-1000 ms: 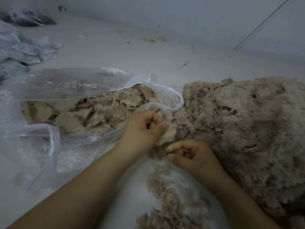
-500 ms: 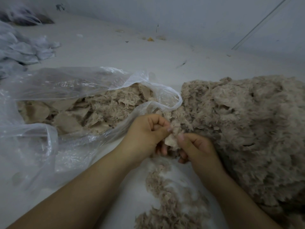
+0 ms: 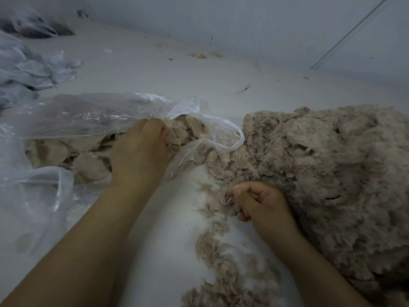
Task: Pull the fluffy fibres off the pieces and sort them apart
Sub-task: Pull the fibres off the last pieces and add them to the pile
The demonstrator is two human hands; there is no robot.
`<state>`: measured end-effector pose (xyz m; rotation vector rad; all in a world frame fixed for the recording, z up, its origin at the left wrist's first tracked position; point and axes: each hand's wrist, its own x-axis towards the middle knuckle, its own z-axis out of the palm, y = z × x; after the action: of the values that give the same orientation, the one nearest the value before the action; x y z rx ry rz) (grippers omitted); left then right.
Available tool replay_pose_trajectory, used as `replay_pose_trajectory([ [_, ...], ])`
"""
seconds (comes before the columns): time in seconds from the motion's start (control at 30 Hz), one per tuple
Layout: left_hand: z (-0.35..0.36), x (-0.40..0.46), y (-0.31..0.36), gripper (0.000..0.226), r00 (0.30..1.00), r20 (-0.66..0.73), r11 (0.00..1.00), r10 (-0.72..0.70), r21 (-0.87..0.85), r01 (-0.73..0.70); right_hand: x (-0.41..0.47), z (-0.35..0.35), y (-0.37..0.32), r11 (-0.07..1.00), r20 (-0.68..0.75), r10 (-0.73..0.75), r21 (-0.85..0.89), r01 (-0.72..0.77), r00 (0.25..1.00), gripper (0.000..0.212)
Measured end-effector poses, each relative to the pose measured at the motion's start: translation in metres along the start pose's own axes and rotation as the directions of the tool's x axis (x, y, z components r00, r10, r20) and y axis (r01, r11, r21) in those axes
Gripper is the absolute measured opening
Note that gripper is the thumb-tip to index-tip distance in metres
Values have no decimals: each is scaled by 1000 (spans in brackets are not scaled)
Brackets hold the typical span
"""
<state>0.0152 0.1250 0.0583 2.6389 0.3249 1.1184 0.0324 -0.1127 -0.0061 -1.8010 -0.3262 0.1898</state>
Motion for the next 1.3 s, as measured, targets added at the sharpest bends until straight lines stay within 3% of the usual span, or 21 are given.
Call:
replay_pose_trajectory([
  [0.07,2,2,-2,9,976,214,968,-31,249,-24,1,0,1,999,-27,27,41,-26,999,30],
  [0.13,4,-1,2,14,925,369,939,-95,342,-39,2,0,1,998,-42,43,51,-41,998,30],
  [0.2,1,-1,6,11,924,365,937,-116,348,-19,2,-1,2,998,-37,42,50,-40,998,31],
  [0.27,-2,-1,10,5,959,269,957,-87,291,5,1,-1,2,998,-38,42,56,-39,998,31],
  [0.33,-7,-6,21,9,988,152,984,32,171,-59,2,-1,2,998,-41,40,50,-38,998,31],
  [0.4,-3,-17,32,7,967,184,984,173,10,-178,2,-1,2,999,-43,39,36,-37,998,31],
  [0.47,4,-29,43,23,875,424,969,233,-176,-173,2,-1,2,999,-53,36,21,-35,998,32],
  [0.53,13,-36,48,30,726,639,960,255,-260,-109,2,0,0,999,-61,32,25,-30,998,30],
  [0.6,21,-40,50,26,650,703,950,289,-296,-102,2,1,-2,999,-70,31,24,-29,997,26],
  [0.67,25,-41,51,5,691,663,943,289,-323,-84,1,1,-4,999,-63,30,40,-28,998,17],
  [0.77,27,-42,52,14,747,622,913,234,-405,51,0,0,-6,996,22,-33,79,31,999,22],
  [0.87,22,-42,55,17,693,694,740,195,-568,360,-1,1,-7,996,65,-71,56,67,995,31],
  [0.93,18,-41,55,16,656,729,627,196,-607,488,-2,2,-8,998,58,-48,50,45,997,20],
  [1.1,13,-37,54,23,714,692,430,106,-679,595,1,0,-3,1000,14,1,-3,-1,1000,32],
  [1.3,13,-37,57,28,740,673,315,-20,-698,643,4,-2,1,1000,13,13,23,-13,1000,28],
])
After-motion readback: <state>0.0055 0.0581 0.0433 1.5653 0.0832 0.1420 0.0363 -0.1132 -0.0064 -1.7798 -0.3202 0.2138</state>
